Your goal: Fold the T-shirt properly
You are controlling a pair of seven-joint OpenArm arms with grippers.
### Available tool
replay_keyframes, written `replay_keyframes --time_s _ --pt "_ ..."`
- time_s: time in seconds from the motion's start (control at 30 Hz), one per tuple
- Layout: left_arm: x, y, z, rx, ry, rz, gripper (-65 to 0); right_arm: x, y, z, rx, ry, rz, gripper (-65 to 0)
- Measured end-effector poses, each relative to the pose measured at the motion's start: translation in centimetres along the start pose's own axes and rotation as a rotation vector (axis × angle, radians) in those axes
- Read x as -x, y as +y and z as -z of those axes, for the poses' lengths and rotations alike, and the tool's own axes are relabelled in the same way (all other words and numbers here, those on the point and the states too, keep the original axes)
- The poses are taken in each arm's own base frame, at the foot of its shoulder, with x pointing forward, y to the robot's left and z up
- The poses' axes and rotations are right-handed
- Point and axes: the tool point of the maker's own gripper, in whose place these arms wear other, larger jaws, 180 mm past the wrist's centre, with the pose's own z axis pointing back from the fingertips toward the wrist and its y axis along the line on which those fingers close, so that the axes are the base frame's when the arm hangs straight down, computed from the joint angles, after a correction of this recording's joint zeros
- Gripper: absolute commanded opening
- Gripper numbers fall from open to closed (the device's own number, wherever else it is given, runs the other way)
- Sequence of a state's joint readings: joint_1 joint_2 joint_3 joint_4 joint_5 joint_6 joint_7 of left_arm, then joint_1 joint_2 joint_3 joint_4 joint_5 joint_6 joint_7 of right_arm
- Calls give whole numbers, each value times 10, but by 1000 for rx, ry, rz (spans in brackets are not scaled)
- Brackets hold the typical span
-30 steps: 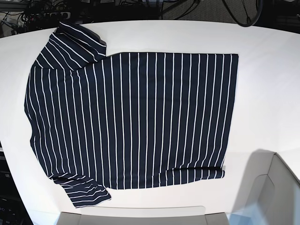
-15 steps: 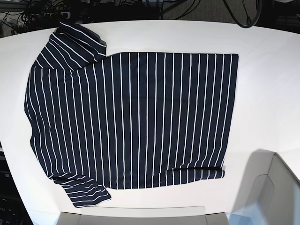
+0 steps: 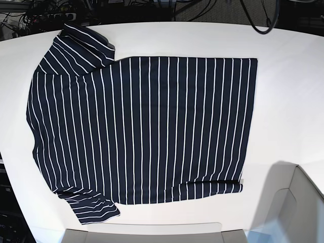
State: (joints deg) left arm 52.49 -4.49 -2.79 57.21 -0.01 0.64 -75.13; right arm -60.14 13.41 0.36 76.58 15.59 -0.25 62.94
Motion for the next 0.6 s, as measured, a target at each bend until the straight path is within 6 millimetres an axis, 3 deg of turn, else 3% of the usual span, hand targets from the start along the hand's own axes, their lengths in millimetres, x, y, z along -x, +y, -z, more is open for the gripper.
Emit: replay_keyframes --time_s 0.17,0.27,0.4,0.6 --pt "-20 18 14 -34 -41 39 -562 -48 -4 13 19 -79 87 -499" --pt "-28 23 29 -47 -69 46 -553 -61 -18 14 73 -89 153 -451" --pt "-30 23 36 -49 -66 44 -553 -63 -44 14 176 -91 231 -382" --pt "-29 20 35 -44 -56 36 -553 -51 -94 16 315 3 248 -377"
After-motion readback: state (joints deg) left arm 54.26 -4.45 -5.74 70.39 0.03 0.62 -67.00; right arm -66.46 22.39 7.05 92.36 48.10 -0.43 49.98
